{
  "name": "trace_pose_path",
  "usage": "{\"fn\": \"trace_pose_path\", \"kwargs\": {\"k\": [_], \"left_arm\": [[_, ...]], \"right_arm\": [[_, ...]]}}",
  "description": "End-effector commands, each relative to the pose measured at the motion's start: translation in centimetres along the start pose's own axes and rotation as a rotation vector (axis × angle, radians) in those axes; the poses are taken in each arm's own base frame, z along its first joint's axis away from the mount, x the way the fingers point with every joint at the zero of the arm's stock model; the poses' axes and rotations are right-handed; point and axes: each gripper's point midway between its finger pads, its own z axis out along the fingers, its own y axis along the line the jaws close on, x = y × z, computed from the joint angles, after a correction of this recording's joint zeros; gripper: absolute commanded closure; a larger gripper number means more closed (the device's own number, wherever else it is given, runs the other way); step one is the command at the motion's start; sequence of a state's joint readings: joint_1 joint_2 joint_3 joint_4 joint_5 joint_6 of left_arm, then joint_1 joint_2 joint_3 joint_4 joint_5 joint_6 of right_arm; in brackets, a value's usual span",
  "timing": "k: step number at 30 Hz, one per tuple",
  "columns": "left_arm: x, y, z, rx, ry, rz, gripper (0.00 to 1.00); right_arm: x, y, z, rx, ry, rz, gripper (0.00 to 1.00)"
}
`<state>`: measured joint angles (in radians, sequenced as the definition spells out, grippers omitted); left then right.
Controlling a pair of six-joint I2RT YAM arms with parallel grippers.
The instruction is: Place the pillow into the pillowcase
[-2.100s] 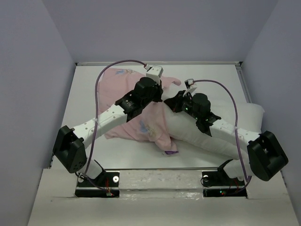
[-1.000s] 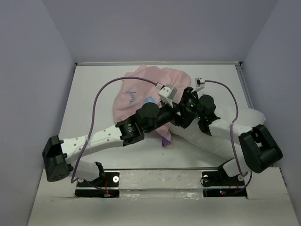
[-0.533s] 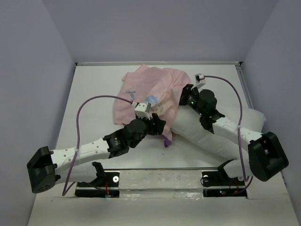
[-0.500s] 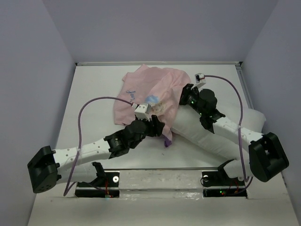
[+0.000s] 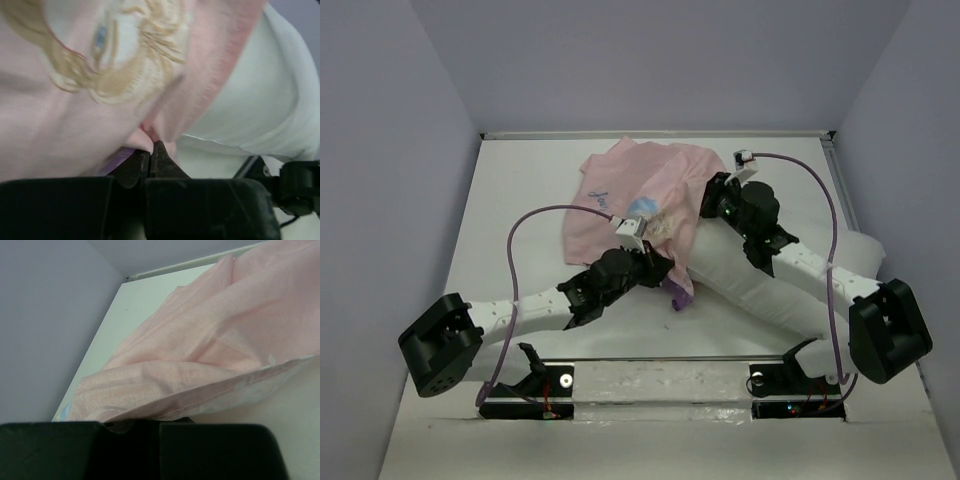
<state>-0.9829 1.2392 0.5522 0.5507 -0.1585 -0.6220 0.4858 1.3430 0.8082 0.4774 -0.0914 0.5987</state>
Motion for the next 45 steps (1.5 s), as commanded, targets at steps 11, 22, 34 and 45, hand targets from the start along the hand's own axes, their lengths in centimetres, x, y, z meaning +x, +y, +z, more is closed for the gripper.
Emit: {"fn": "trace_pose_path", "kwargs": {"k": [11, 22, 34, 45], "left_arm": [[-1.1, -15.0, -4.9, 0.559, 0.043, -0.179, 1.0], [-1.4, -13.5, -3.4, 0.453, 0.036, -0.129, 0.4], [-11.7, -16.0, -8.1, 0.408, -0.134, 0.009, 0.18], [-20.6, -6.4, -0.3, -0.093, -0.214, 0.287, 0.19]], "right_arm": [[-17.2, 1.7, 1.5, 0.202, -0.547, 0.082, 1.0], [-5.8, 0.2, 2.9, 0.202, -0.312, 0.096, 1.0], [-2.5, 0.9, -1.4, 0.198, -0.024, -0.102, 0.2], [-4.0, -2.3, -7.4, 0.354, 0.093, -0.31, 0.27]]}}
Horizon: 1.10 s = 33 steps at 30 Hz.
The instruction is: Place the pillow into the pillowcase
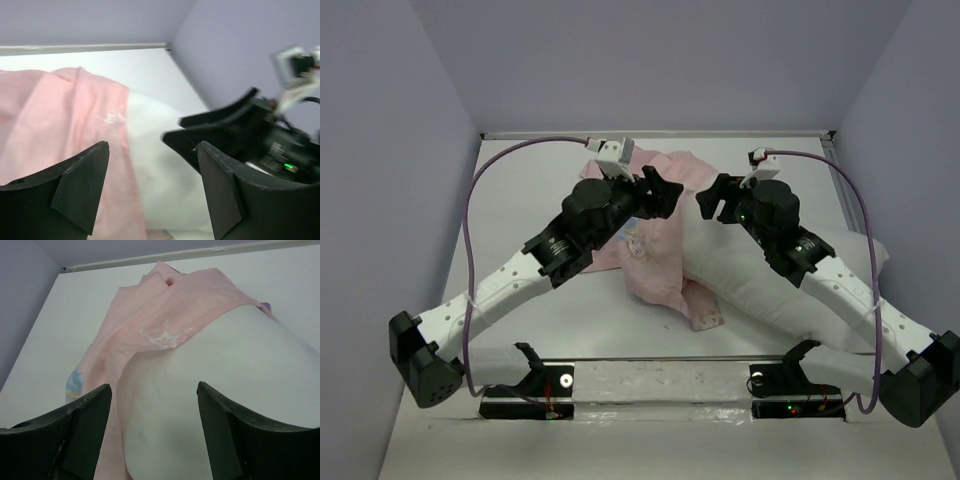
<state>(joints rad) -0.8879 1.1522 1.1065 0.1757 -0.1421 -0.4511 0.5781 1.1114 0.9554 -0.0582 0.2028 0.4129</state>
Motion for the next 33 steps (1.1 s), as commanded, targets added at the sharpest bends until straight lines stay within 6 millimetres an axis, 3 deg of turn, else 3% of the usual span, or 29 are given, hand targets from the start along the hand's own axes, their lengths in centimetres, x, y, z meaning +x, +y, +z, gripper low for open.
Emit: {"fn": "trace_pose_path", "kwargs": {"k": [1, 2, 3, 5, 6, 7, 9, 13, 19, 22, 24, 27, 29, 30, 31, 32, 33], "left_arm": [[1.4, 4.3, 4.9, -0.186, 0.113, 0.238, 0.19], [0.5, 3.6, 5.8, -0.165, 0.123, 0.295, 0.19], [2.3, 4.3, 7.5, -0.175, 0.176, 0.331, 0.19], [3.4, 4.9, 8.9, -0.188, 0.234, 0.393, 0.19], [2.4, 4.2, 9.8, -0.177, 0.224, 0.417, 0.19], [4.4, 5.4, 11.1, -0.188, 0.285, 0.474, 0.19], [5.2, 5.5, 11.9, -0.186, 0.344, 0.513, 0.22], [7.4, 9.1, 13.0, -0.287, 0.413, 0.639, 0.23], [9.5, 10.0, 15.2, -0.272, 0.478, 0.714, 0.23], [9.3, 10.4, 16.1, -0.296, 0.469, 0.741, 0.26], [9.9, 11.7, 16.8, -0.346, 0.478, 0.768, 0.39], [9.1, 12.8, 18.0, -0.424, 0.436, 0.785, 0.73], [8.2, 12.4, 18.4, -0.436, 0.39, 0.748, 0.98], [8.1, 12.0, 18.5, -0.423, 0.367, 0.724, 1.0], [7.6, 11.5, 18.6, -0.404, 0.344, 0.7, 1.0], [6.5, 10.1, 18.4, -0.367, 0.305, 0.66, 1.0], [5.6, 9.3, 18.5, -0.346, 0.261, 0.634, 1.0]], "right_arm": [[0.0, -3.3, -0.7, 0.102, 0.061, -0.11, 0.28], [-0.1, -3.8, -0.7, 0.107, 0.062, -0.106, 0.28], [0.3, -4.3, -0.7, 0.115, 0.071, -0.105, 0.28], [0.4, -5.3, -0.7, 0.127, 0.077, -0.098, 0.28], [0.3, -5.8, -0.7, 0.133, 0.077, -0.093, 0.29], [0.4, -6.2, -0.8, 0.136, 0.078, -0.088, 0.3], [0.7, -7.3, -1.1, 0.144, 0.085, -0.074, 0.31], [1.1, -7.7, -1.6, 0.131, 0.09, -0.061, 0.32], [1.4, -7.5, -1.5, 0.108, 0.09, -0.044, 0.34], [1.3, -7.1, -1.7, 0.087, 0.083, -0.046, 0.34], [1.0, -7.0, -1.5, 0.078, 0.071, -0.062, 0.32], [0.3, -7.4, -1.2, 0.092, 0.063, -0.138, 0.14], [-1.0, -9.1, -0.2, 0.116, 0.032, -0.186, 0.04], [-0.7, -8.5, 0.4, 0.036, 0.043, -0.195, 0.02], [-1.1, -9.4, 0.9, 0.022, 0.038, -0.193, 0.0], [0.4, -9.9, 2.3, -0.008, 0.09, -0.209, 0.0], [1.4, -9.2, 2.9, -0.071, 0.131, -0.212, 0.0]]}}
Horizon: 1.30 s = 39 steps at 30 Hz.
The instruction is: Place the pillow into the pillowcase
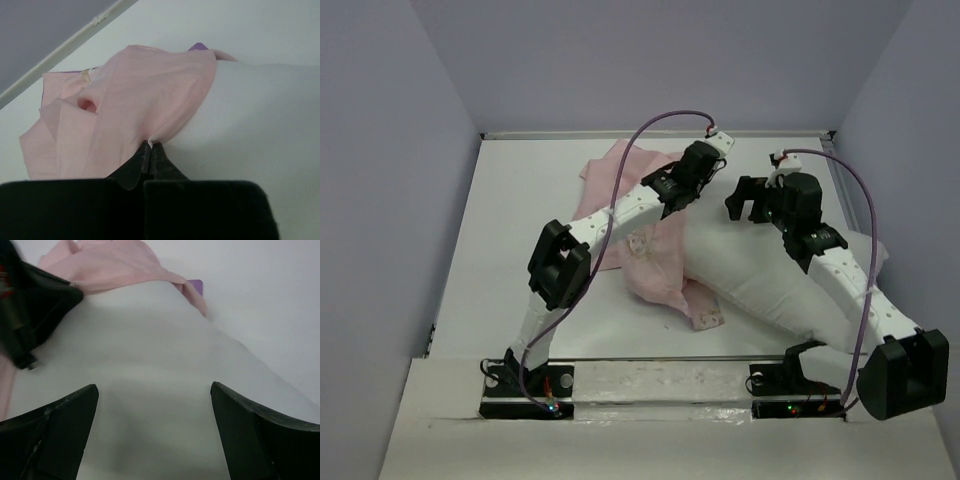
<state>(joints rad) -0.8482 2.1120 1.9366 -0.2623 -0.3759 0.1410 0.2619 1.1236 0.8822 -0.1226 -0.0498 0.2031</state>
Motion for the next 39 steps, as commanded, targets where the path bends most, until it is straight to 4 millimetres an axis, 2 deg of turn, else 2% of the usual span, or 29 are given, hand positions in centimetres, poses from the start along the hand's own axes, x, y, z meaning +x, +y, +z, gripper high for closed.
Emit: {"fn": "trace_pose_path", "kwargs": {"k": [1, 4, 7, 8, 9, 10, 11, 12, 13, 15, 16, 21, 22, 24, 25, 26, 27, 28, 31, 33, 35, 37, 38, 39], "left_arm": [[-7.5, 2.1, -4.4, 0.023, -0.238, -0.172, 1.0], [-8.6, 1.7, -5.7, 0.089, -0.275, -0.216, 1.0], [-10.7, 0.7, -7.7, 0.198, -0.332, -0.288, 1.0], [-11.4, -0.3, -8.2, 0.268, -0.354, -0.299, 1.0], [-11.9, -0.8, -8.8, 0.306, -0.366, -0.311, 1.0], [-12.6, -1.7, -9.5, 0.37, -0.379, -0.336, 1.0], [-12.9, -1.6, -9.7, 0.375, -0.384, -0.354, 1.0], [-13.5, -2.8, -10.8, 0.459, -0.399, -0.354, 1.0], [-13.6, -3.3, -11.3, 0.497, -0.398, -0.363, 1.0], [-15.1, -4.2, -13.6, 0.605, -0.446, -0.398, 1.0], [-15.4, -4.5, -14.8, 0.655, -0.451, -0.43, 1.0], [-17.5, -6.1, -20.4, 0.897, -0.521, -0.467, 1.0], [-17.6, -6.3, -21.2, 0.93, -0.525, -0.472, 1.0], [-18.3, -6.8, -23.0, 1.016, -0.541, -0.505, 1.0], [-18.3, -7.4, -23.5, 1.045, -0.535, -0.52, 1.0], [-19.2, -7.3, -25.5, 1.09, -0.585, -0.52, 1.0], [-19.3, -7.6, -26.4, 1.113, -0.594, -0.521, 1.0], [-19.8, -8.5, -28.7, 1.141, -0.617, -0.51, 1.0], [-20.5, -9.4, -31.4, 1.173, -0.649, -0.504, 1.0], [-20.4, -10.5, -32.9, 1.216, -0.636, -0.512, 1.0], [-19.7, -11.3, -32.7, 1.23, -0.596, -0.531, 1.0], [-18.5, -11.3, -30.8, 1.16, -0.55, -0.562, 1.0], [-17.9, -10.7, -29.1, 1.071, -0.529, -0.573, 1.0], [-17.4, -10.4, -28.3, 1.034, -0.517, -0.58, 1.0]], "right_arm": [[-0.3, 1.3, 3.9, -0.192, 0.025, -0.105, 0.0], [1.0, 2.1, 5.2, -0.256, 0.081, -0.098, 0.0], [2.8, 4.9, 5.4, -0.435, 0.135, -0.026, 0.03], [2.6, 7.3, 4.3, -0.595, 0.126, -0.013, 0.12], [2.3, 7.5, 4.4, -0.601, 0.105, 0.006, 0.21], [1.9, 9.6, 2.6, -0.741, 0.078, 0.039, 0.55], [1.4, 10.0, 1.8, -0.767, 0.066, 0.028, 0.8], [1.0, 10.5, 1.0, -0.792, 0.016, 0.074, 0.96], [-0.2, 11.0, -0.3, -0.814, -0.029, 0.073, 1.0], [-1.4, 11.8, -1.9, -0.855, -0.067, 0.089, 1.0], [-2.6, 12.5, -3.5, -0.887, -0.098, 0.108, 1.0], [-6.4, 14.4, -8.6, -1.012, -0.28, 0.099, 1.0], [-6.5, 14.7, -9.5, -1.05, -0.264, 0.152, 1.0], [-7.4, 15.2, -10.9, -1.111, -0.33, 0.138, 1.0], [-7.4, 15.2, -10.7, -1.109, -0.33, 0.15, 1.0], [-7.0, 14.9, -9.7, -1.081, -0.307, 0.168, 1.0], [-6.7, 14.8, -8.8, -1.053, -0.287, 0.178, 1.0], [-6.8, 14.3, -7.7, -1.007, -0.298, 0.179, 1.0], [-6.5, 13.2, -5.4, -0.924, -0.294, 0.241, 1.0], [-7.4, 12.4, -3.7, -0.847, -0.303, 0.272, 1.0], [-7.7, 11.9, -2.2, -0.801, -0.279, 0.322, 1.0], [-8.4, 11.5, -1.6, -0.758, -0.253, 0.387, 1.0], [-7.7, 10.6, -0.9, -0.686, -0.224, 0.455, 1.0], [-7.5, 10.2, -0.9, -0.656, -0.215, 0.479, 1.0]]}}
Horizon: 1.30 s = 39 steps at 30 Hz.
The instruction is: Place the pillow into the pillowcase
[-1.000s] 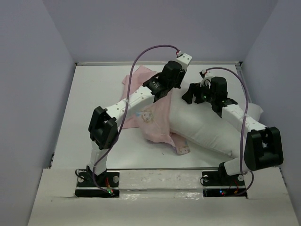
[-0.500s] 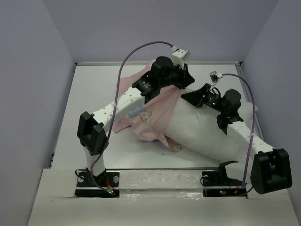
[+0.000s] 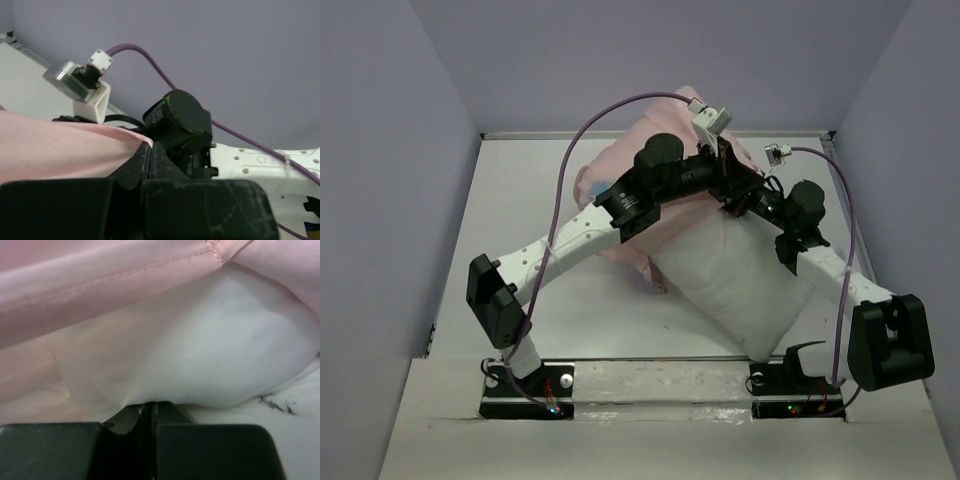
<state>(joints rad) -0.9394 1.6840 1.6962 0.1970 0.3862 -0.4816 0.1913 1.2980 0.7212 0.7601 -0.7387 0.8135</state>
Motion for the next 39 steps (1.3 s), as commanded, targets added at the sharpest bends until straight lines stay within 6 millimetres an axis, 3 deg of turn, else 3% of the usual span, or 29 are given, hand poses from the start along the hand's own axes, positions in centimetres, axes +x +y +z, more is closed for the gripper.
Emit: {"fn": "trace_pose_path", "kwargs": {"k": [1, 3, 4, 7, 10, 12, 13, 14, 15, 16, 17, 18, 19, 21, 23, 25, 26, 27, 28, 29, 31, 32, 33, 34, 36, 37, 39], "left_arm": [[-0.3, -3.0, -1.7, 0.037, -0.034, -0.011, 1.0], [0.8, 0.0, -2.2, -0.078, -0.03, 0.011, 1.0], [0.5, 0.5, -2.8, -0.11, -0.044, 0.025, 1.0], [0.5, 5.3, -4.3, -0.252, -0.053, 0.041, 1.0], [-0.3, 8.8, -4.8, -0.302, -0.059, 0.033, 1.0], [-0.1, 9.2, -4.2, -0.301, -0.032, 0.034, 1.0], [-0.4, 8.2, -3.6, -0.262, -0.022, 0.029, 1.0], [0.4, 7.8, -2.8, -0.23, 0.003, 0.029, 1.0], [1.3, 5.5, -1.8, -0.18, 0.031, 0.036, 1.0], [2.2, 4.9, -1.5, -0.178, 0.049, 0.046, 1.0], [2.5, 3.9, -1.5, -0.172, 0.054, 0.067, 1.0], [3.1, 2.7, -1.5, -0.152, 0.058, 0.064, 1.0], [4.8, 3.1, -2.0, -0.155, 0.083, 0.041, 1.0], [4.1, 1.2, -3.1, -0.085, 0.028, -0.009, 1.0], [5.6, 2.2, -4.1, -0.116, 0.049, -0.03, 0.95], [6.5, 3.7, -4.5, -0.184, 0.072, -0.013, 0.82], [6.9, 4.9, -4.9, -0.244, 0.08, -0.004, 0.58], [6.9, 5.5, -5.2, -0.273, 0.078, 0.012, 0.47], [7.2, 6.1, -5.6, -0.301, 0.081, 0.036, 0.36], [5.6, 6.2, -6.6, -0.347, 0.02, 0.054, 0.24], [4.9, 6.7, -8.3, -0.402, -0.028, 0.082, 0.19], [4.7, 7.8, -10.4, -0.485, -0.069, 0.09, 0.17], [5.1, 8.4, -11.5, -0.526, -0.08, 0.091, 0.17], [7.6, 10.2, -13.2, -0.592, -0.054, 0.076, 0.17], [7.7, 11.6, -16.5, -0.683, -0.13, 0.045, 0.17], [11.5, 13.7, -18.4, -0.737, -0.082, 0.02, 0.17], [12.5, 15.1, -20.7, -0.763, -0.141, -0.084, 0.18]], "right_arm": [[-4.0, 0.8, 0.2, 0.123, -0.15, 0.056, 1.0], [-3.5, 0.3, -0.7, 0.179, -0.159, 0.068, 1.0], [-3.7, 1.0, -1.1, 0.165, -0.165, 0.058, 1.0], [-3.8, 4.2, -2.5, 0.084, -0.17, -0.002, 1.0], [-3.5, 7.8, -3.8, -0.001, -0.15, -0.056, 1.0], [-3.0, 8.0, -4.2, 0.009, -0.126, -0.054, 1.0], [-3.3, 7.8, -4.2, 0.024, -0.141, -0.054, 1.0], [-3.3, 7.1, -4.1, 0.049, -0.147, -0.048, 1.0], [-3.7, 4.6, -3.4, 0.133, -0.17, -0.025, 1.0], [-4.5, 4.6, -3.3, 0.148, -0.198, -0.031, 1.0], [-4.0, 2.0, -2.4, 0.207, -0.183, 0.004, 1.0], [-5.3, 0.6, -1.9, 0.267, -0.233, 0.009, 1.0], [-5.0, -2.0, -1.1, 0.327, -0.229, 0.042, 1.0], [-6.0, -4.2, -0.5, 0.395, -0.263, 0.079, 1.0], [-7.3, -6.5, 0.1, 0.461, -0.307, 0.11, 1.0], [-8.0, -8.1, 0.1, 0.521, -0.334, 0.144, 1.0], [-8.1, -8.9, 0.3, 0.545, -0.331, 0.154, 1.0], [-8.1, -9.3, 0.3, 0.564, -0.332, 0.153, 1.0], [-8.5, -9.7, 0.2, 0.589, -0.345, 0.142, 0.96], [-8.0, -10.5, 0.2, 0.618, -0.317, 0.121, 0.81], [-7.8, -10.9, 0.0, 0.645, -0.284, 0.085, 0.57], [-7.8, -10.9, -0.1, 0.662, -0.249, 0.035, 0.37], [-8.1, -10.3, -0.1, 0.655, -0.23, 0.007, 0.29], [-8.1, -10.0, -0.2, 0.655, -0.207, -0.02, 0.2], [-7.9, -8.8, -0.6, 0.636, -0.136, -0.095, 0.17], [-7.9, -7.3, -0.7, 0.614, -0.122, -0.126, 0.17], [-6.8, -5.8, -1.0, 0.595, -0.05, -0.204, 0.16]]}}
